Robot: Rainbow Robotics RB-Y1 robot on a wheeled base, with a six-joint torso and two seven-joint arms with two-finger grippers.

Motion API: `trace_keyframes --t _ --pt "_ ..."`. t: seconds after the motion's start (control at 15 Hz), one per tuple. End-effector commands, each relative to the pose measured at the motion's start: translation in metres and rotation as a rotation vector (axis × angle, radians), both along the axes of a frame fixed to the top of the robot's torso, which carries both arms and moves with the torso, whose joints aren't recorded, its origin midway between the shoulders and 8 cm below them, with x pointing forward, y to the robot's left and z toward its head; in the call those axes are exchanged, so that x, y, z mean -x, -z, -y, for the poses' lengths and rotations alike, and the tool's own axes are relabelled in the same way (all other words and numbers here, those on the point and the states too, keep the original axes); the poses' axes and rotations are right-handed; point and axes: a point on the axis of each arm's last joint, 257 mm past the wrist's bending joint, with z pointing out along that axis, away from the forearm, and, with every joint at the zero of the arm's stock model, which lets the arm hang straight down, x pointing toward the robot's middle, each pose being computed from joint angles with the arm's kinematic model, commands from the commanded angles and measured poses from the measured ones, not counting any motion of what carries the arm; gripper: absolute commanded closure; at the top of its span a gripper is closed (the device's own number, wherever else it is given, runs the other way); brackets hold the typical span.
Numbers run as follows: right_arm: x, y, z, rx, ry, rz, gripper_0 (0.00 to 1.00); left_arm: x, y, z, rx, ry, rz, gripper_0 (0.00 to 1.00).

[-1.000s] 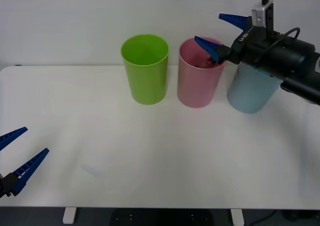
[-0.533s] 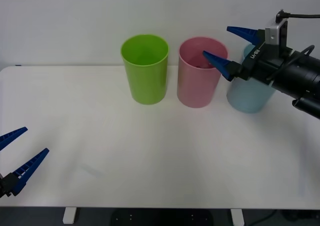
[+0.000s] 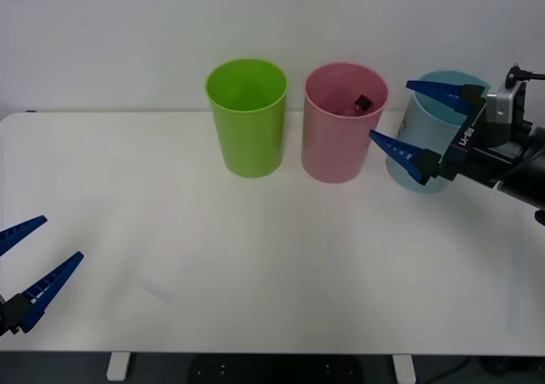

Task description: Grasp the object on the table and drop it into the matching bin: aluminum can to the light blue bin, PET bottle to the pink bin.

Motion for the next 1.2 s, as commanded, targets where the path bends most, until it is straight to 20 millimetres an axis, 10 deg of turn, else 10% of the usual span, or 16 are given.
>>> trace_keyframes --t 0.07,1.2 --pt "0.013 0.016 0.016 0.062 0.014 0.039 0.00 0.000 0.000 0.000 0.000 0.000 0.000 0.00" --pt "0.093 0.093 0.066 0.077 0.016 -0.057 0.00 0.000 0.000 0.000 0.000 0.000 0.000 0.00"
